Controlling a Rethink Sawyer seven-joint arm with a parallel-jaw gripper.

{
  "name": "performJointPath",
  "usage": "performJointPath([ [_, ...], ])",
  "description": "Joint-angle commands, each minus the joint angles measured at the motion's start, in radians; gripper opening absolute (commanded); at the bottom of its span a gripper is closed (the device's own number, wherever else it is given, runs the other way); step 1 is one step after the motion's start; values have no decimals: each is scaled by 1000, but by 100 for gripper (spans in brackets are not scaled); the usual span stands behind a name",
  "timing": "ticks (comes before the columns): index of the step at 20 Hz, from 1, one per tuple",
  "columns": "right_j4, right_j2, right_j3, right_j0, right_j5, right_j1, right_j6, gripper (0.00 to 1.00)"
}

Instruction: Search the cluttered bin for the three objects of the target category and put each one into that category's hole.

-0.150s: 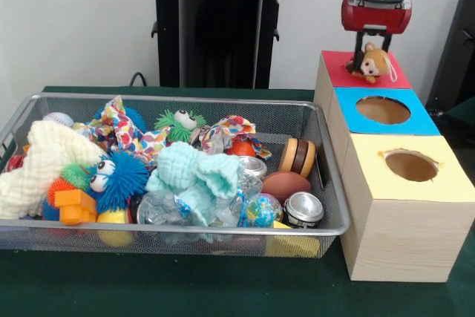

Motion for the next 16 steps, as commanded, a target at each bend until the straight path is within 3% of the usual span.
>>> performJointPath([
  [1,32,47,-6,-32,13,26,177,100],
  [16,63,61,-17,-55,118,-18,177,100],
])
